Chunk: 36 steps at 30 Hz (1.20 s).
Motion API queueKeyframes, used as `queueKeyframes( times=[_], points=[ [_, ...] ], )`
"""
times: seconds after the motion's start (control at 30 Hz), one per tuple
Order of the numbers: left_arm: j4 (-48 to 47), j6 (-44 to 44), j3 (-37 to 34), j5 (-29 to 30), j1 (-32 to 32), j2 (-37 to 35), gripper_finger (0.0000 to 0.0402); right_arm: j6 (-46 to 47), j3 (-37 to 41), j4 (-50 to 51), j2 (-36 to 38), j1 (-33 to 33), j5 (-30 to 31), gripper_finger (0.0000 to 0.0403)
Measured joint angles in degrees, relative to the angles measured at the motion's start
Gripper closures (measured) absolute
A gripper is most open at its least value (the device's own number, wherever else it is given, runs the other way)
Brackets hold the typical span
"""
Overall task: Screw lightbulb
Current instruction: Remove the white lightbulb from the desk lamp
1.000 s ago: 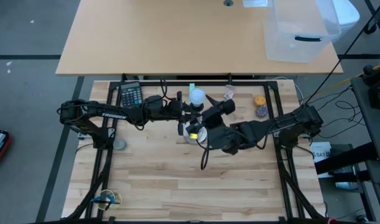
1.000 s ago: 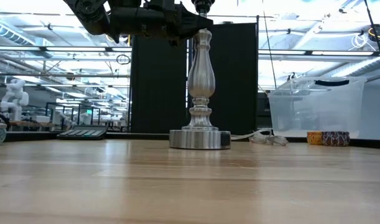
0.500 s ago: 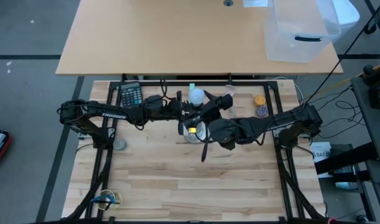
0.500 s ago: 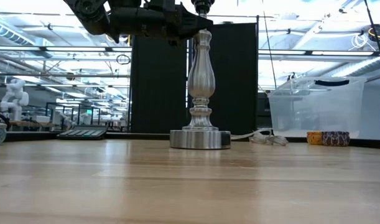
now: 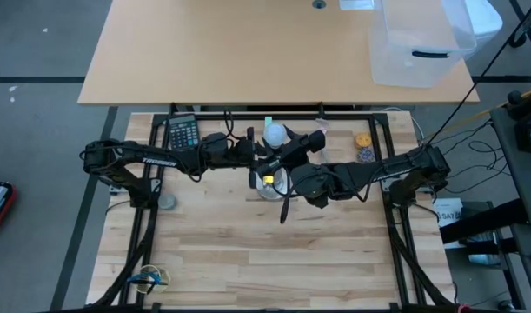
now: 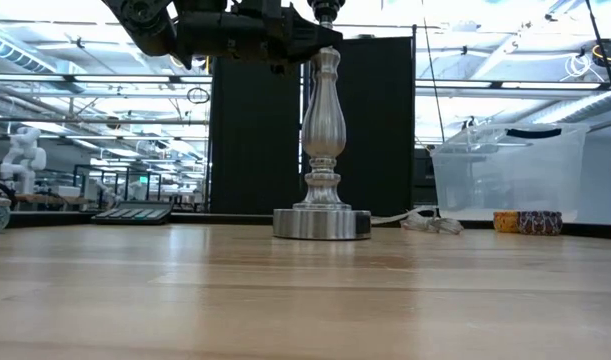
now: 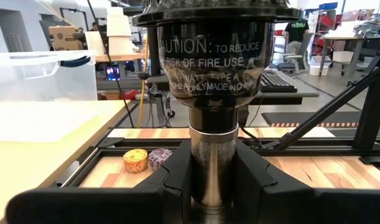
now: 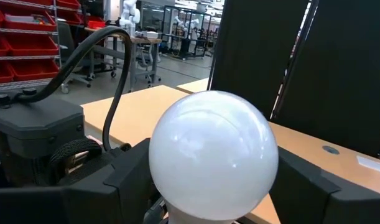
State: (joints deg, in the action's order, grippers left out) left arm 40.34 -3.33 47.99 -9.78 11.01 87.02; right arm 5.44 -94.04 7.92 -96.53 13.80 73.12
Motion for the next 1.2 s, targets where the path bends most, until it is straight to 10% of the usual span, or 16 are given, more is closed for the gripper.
queueKeyframes(
  times=[1.2],
  points=[
    [-1.2,-0.2,0.0,-3.8,-0.3,-0.1,0.0328,-15.0,-0.2,3.9,1.1,0.1,-12.6,0.0157]
  ],
)
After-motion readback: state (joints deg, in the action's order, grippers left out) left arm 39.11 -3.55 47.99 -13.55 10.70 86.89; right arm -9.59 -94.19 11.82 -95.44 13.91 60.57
